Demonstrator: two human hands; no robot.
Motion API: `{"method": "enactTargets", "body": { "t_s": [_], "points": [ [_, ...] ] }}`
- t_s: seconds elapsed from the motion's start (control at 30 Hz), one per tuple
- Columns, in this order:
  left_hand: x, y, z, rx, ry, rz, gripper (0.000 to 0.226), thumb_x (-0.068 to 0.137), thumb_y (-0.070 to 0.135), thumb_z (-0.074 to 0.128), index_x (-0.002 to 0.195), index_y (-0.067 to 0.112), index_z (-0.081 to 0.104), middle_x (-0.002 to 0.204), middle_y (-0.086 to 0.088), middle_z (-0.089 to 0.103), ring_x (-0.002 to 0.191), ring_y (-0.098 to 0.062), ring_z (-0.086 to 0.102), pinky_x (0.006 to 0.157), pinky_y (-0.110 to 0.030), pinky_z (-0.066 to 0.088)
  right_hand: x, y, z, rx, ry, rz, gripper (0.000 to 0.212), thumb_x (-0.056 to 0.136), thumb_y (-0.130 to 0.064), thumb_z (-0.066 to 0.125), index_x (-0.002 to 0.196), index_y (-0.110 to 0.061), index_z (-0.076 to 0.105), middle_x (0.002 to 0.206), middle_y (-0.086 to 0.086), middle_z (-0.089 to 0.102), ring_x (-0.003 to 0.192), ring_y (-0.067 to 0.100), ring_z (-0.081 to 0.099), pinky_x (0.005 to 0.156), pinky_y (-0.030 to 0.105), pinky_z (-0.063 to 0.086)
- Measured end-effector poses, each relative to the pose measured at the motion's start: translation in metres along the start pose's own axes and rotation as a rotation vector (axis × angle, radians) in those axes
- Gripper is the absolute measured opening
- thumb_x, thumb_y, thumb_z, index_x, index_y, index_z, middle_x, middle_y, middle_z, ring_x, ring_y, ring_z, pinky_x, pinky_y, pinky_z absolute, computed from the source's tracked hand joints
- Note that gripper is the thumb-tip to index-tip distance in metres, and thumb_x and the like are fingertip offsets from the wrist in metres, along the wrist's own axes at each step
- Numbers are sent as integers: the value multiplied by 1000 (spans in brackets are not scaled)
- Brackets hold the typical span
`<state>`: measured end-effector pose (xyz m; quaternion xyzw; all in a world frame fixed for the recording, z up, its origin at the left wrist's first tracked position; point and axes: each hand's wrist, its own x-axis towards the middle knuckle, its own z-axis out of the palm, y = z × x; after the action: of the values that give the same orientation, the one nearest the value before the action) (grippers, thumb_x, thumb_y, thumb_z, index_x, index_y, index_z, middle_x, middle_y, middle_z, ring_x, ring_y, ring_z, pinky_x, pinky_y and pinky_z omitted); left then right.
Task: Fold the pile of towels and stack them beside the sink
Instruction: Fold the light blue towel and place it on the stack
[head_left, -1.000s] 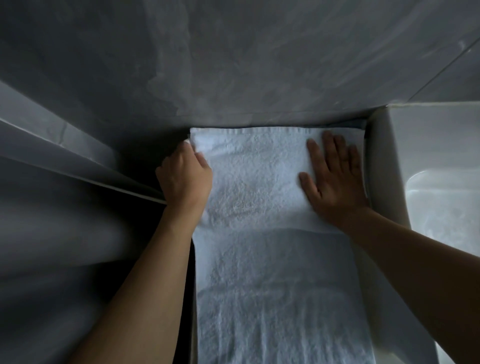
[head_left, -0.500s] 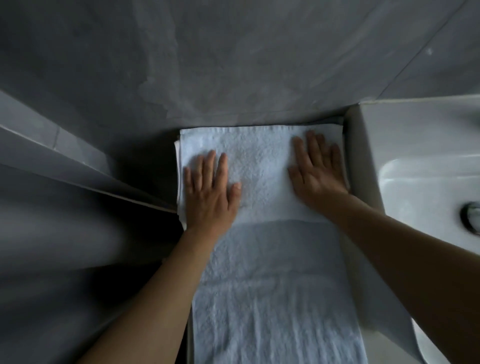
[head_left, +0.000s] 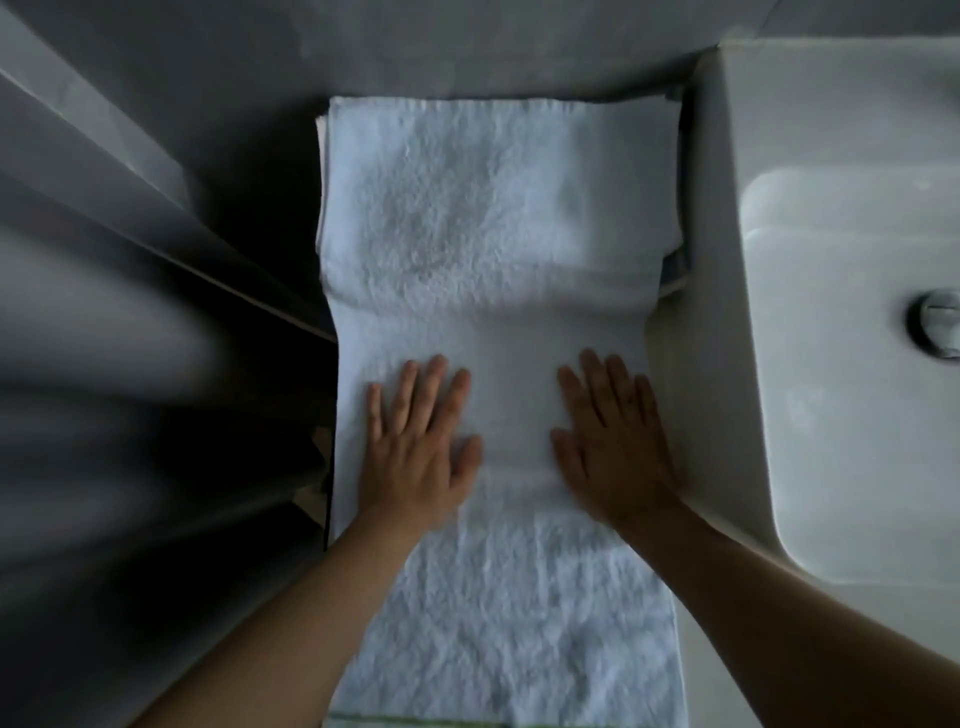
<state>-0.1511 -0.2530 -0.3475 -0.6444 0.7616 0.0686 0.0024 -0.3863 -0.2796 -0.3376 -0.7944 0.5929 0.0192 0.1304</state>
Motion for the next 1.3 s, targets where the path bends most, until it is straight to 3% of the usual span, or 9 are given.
{"method": "enactTargets", "body": {
  "t_s": [0.23,0.77,0.93,1.03,1.1,1.2,1.3],
  "points": [
    [1,2,1,17,16,-22,70,93,54,35,157,26,26,166,-3,17,153,-27,11,120,-59,10,-4,3,1,-27,7,-6,67,95,-48,27,155,-20,17,163,8,7,150,29,3,120,49,4],
    [3,2,10,29,49,-41,71,93,54,29,158,27,18,166,-1,12,154,-25,6,121,-57,5,-3,3,8,-13,101,-22,65,95,-46,27,154,-19,23,162,10,14,149,30,10,120,49,7],
    [6,18,-11,235,-60,-94,73,95,52,11,159,16,5,167,-6,4,153,-28,0,121,-57,-3,-8,-4,-7,-126,75,-5,61,102,-41,29,154,-12,19,162,13,10,149,29,9,120,47,-4],
    [-29,42,-22,61,-11,-223,72,98,50,13,159,12,6,167,-7,4,154,-27,-1,122,-53,-6,-51,-17,-18,52,232,118,56,101,-35,35,149,-5,34,157,17,25,144,35,25,119,50,13],
    [-77,57,-24,-86,49,-242,69,99,49,18,158,13,15,166,-7,11,153,-28,5,122,-52,-4,-93,-32,-15,146,313,67,54,99,-34,37,143,-3,44,152,19,36,140,38,35,115,53,24],
    [-145,62,-13,-75,3,-136,67,99,48,24,157,15,23,165,-7,16,153,-29,11,122,-56,0,-146,-49,5,156,150,-47,60,98,-41,29,146,-7,40,156,14,29,145,34,25,118,52,17],
    [-178,53,5,-49,-91,-137,68,97,51,20,159,22,17,166,-4,10,153,-28,7,120,-60,4,-176,-41,30,71,40,-86,62,98,-47,26,151,-17,30,160,7,18,149,29,14,120,50,10]
  ]
}}
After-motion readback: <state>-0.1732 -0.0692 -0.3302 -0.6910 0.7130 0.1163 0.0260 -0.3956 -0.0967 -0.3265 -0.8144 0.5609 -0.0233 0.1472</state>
